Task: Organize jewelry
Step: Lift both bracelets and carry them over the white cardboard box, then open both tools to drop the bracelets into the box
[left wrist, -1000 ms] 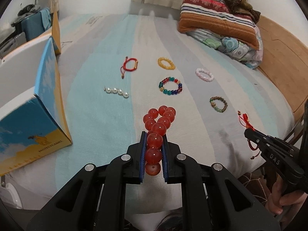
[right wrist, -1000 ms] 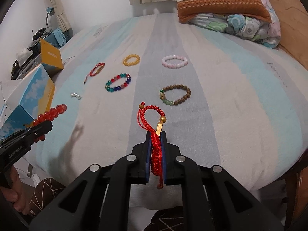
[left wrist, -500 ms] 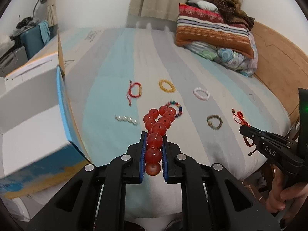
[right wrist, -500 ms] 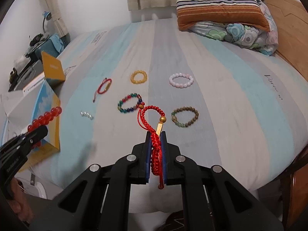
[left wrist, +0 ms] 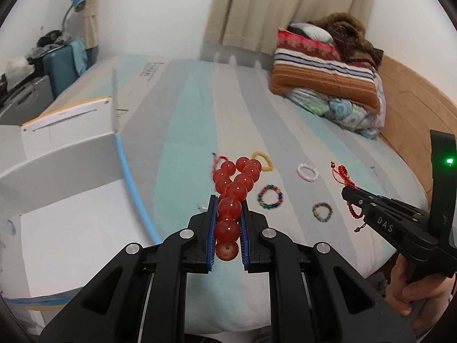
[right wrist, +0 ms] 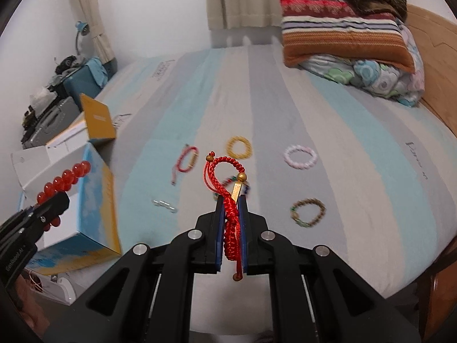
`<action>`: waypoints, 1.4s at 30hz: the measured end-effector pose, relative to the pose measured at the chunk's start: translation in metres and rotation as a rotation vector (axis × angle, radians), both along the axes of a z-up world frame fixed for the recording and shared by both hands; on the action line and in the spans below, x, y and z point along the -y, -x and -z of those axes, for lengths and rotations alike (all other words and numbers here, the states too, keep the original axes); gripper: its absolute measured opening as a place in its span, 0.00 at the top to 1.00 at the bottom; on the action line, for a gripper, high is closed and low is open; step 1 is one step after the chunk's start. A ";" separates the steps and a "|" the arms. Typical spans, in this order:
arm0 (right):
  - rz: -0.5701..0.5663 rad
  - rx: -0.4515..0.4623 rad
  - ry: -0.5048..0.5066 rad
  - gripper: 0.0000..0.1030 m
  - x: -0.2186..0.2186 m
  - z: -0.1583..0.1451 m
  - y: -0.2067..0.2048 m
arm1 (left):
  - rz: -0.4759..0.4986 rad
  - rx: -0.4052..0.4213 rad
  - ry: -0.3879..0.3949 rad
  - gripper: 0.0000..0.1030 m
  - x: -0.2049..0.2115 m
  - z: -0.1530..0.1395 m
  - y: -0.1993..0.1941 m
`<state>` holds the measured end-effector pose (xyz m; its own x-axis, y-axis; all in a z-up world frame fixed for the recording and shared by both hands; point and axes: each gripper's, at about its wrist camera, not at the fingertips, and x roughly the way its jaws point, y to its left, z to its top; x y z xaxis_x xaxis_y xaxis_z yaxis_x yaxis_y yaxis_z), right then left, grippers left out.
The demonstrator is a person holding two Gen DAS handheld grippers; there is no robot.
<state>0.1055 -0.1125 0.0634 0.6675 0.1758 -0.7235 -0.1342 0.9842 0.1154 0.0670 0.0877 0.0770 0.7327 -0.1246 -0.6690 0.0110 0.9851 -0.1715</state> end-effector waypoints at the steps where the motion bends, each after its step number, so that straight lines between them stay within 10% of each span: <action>1: -0.010 0.003 0.000 0.92 -0.007 -0.002 0.000 | -0.013 0.002 0.002 0.88 -0.006 -0.002 0.002; 22: -0.346 0.060 -0.006 0.92 -0.210 -0.006 0.037 | -0.318 -0.040 0.003 0.88 -0.169 0.011 0.094; 42: -0.510 -0.446 0.173 0.92 -0.346 0.097 -0.013 | -0.424 -0.371 0.023 0.88 -0.248 0.091 0.090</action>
